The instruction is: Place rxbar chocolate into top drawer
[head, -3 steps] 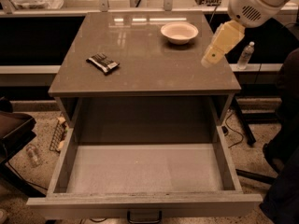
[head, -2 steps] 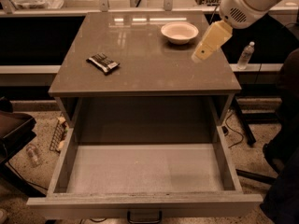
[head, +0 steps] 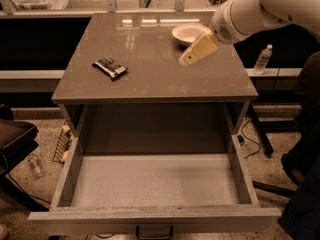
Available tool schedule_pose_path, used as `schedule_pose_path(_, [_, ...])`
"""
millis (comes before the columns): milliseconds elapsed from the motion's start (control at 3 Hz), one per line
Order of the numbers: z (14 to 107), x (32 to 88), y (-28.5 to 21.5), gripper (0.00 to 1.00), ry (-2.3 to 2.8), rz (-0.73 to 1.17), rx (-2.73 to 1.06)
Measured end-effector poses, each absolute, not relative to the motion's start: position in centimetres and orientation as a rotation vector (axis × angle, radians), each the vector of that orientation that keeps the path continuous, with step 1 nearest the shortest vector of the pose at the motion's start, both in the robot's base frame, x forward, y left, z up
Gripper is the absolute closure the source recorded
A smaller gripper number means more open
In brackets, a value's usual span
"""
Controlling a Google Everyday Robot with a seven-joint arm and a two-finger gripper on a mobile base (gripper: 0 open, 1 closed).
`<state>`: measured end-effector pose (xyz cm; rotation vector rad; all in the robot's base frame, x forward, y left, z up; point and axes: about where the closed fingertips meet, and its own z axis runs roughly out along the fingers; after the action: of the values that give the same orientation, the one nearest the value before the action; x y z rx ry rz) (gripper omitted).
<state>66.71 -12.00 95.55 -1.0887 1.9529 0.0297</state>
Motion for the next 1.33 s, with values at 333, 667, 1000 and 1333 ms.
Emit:
schedule_pose_path(333, [95.5, 66.7, -12.0, 0.00, 1.953, 0.030, -1.089])
schedule_pose_path(667, [94.2, 70.0, -10.1, 0.00, 1.925, 0.105, -1.096])
schedule_pose_path(1000, [92.1, 74.1, -6.7, 0.00, 1.895, 0.216, -1.119])
schedule_pose_path(1333, [89.9, 76.3, -3.9, 0.00, 1.881, 0.321, -1.124])
